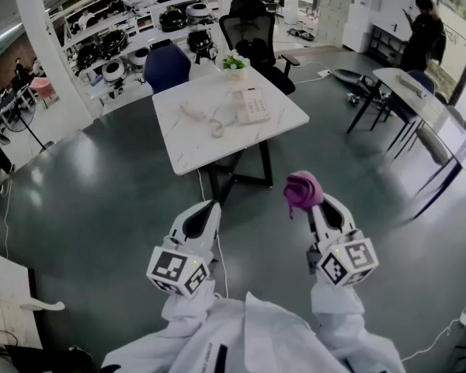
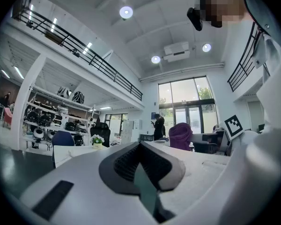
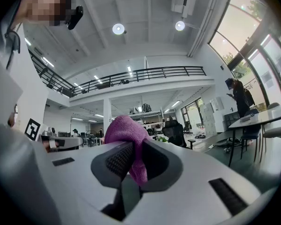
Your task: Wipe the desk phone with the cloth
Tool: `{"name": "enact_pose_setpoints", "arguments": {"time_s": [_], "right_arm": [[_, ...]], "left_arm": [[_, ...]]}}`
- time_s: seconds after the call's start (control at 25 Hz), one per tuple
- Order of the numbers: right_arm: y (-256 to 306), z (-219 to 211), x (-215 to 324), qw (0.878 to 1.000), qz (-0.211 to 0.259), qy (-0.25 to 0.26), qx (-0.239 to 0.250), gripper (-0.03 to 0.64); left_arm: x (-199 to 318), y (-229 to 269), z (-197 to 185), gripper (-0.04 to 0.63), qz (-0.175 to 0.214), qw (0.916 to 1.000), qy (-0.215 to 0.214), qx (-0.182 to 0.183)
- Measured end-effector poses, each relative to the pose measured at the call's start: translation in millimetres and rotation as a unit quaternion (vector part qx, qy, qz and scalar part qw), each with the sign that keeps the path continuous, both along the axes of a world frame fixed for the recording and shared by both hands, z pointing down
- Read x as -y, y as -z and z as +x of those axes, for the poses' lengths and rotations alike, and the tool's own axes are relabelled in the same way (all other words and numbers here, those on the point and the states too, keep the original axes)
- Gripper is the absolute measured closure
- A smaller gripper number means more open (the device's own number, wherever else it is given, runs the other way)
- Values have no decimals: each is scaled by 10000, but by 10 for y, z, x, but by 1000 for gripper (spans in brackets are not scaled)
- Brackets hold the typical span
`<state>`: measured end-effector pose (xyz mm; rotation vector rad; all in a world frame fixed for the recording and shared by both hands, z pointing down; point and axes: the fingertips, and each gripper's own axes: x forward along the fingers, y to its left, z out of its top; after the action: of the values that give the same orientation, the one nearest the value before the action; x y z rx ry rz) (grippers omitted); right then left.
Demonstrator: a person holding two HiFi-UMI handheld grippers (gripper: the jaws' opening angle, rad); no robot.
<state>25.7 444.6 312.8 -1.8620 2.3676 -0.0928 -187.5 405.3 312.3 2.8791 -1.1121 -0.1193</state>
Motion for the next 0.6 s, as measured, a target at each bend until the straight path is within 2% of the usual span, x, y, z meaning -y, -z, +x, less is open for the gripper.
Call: {"name": "enact_pose_setpoints", "arguments": {"time_s": [0.6], "right_arm": [[-27,191,-135,9999,-76,120,64,584]], "left_arm": [[-227,-6,186,597,-91,9999,39,54]]}}
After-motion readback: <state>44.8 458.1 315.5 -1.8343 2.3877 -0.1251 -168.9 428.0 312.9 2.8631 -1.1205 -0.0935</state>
